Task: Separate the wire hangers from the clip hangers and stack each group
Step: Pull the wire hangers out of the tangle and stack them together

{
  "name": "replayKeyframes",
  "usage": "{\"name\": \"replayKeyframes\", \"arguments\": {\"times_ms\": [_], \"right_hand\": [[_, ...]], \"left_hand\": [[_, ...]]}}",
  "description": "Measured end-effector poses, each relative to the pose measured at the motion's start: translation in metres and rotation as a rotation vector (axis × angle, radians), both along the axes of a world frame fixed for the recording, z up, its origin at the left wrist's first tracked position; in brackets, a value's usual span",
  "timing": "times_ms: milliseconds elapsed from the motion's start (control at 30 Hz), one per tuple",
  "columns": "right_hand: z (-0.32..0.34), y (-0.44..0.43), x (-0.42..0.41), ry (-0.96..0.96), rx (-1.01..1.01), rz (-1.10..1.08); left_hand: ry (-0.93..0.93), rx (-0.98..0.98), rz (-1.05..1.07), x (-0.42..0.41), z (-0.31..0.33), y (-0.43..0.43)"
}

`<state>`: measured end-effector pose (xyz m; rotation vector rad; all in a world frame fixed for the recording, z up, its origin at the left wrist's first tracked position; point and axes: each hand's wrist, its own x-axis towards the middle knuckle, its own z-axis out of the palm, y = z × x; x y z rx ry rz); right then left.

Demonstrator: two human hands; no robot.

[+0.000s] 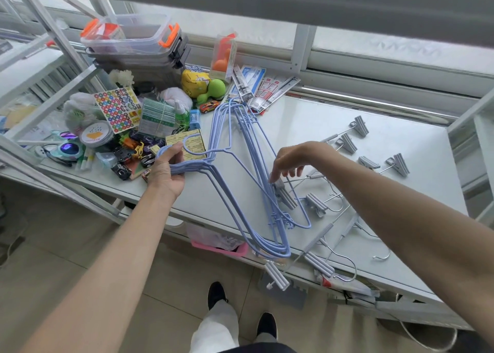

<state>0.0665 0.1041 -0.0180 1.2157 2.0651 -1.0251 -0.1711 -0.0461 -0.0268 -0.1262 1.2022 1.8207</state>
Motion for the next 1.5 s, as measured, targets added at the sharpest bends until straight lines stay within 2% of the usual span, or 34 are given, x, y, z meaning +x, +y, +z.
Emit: {"name": "replayKeyframes", "arguments": {"times_ms": [100, 300, 500, 633, 967, 1167, 1333, 1500], "right_hand": [[-0.001, -0.006, -0.007, -0.069, 0.03, 0.086], [0.01, -0.013, -0.01, -0.105, 0.008, 0.099], [0.005, -0.031, -0.006, -0.283, 0.084, 0.301], [-0.005, -0.038, -0.003, -0.205, 0.172, 0.325], [0.015, -0.033, 0.013, -0.136, 0.103, 0.23], [0.01, -0.028, 0.015, -0.273, 0.11, 0.317], [0.009, -0.024, 0.02, -0.485, 0.111, 0.413], [0.011, -0.022, 0.018, -0.559, 0.116, 0.425]], "left_hand": [[-0.015, 0.022, 0.0, 0.001, 0.001, -0.001], [-0.043, 0.03, 0.006, 0.0, 0.001, -0.002], [-0.041, 0.023, 0.022, -0.001, -0.002, -0.001], [-0.025, 0.029, 0.024, 0.0, -0.003, -0.001], [-0.048, 0.056, 0.036, -0.004, -0.009, -0.003], [-0.067, 0.046, 0.043, -0.004, -0.008, -0.002], [-0.066, 0.053, 0.057, -0.005, -0.007, -0.001], [-0.061, 0.037, 0.045, -0.004, -0.007, -0.001]]}}
